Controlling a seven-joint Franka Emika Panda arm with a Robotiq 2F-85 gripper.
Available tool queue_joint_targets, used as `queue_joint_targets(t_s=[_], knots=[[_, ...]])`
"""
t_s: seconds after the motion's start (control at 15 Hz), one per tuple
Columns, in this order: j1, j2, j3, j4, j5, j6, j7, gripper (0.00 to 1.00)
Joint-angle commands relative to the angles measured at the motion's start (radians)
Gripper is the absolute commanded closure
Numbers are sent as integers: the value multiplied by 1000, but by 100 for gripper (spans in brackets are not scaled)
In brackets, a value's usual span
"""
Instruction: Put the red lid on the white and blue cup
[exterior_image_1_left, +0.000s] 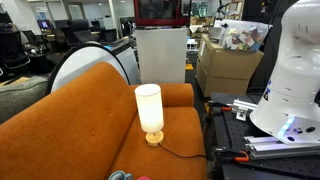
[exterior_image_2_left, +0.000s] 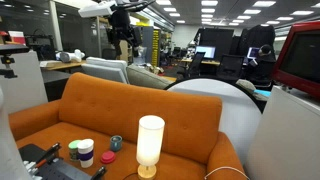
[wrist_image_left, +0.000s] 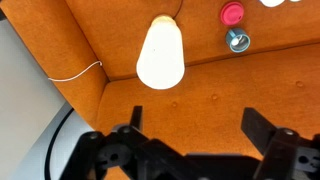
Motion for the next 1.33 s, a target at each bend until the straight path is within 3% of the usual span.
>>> queue_joint_targets(t_s=[0.0, 0.33, 0.93, 1.27], knots=[[-4, 1, 3, 2, 3, -1, -2, 0], [0, 16, 9, 3, 1, 8, -2, 0], [42, 92, 102, -43, -50, -5, 7, 0], [49, 89, 96, -48, -40, -4, 8, 0]])
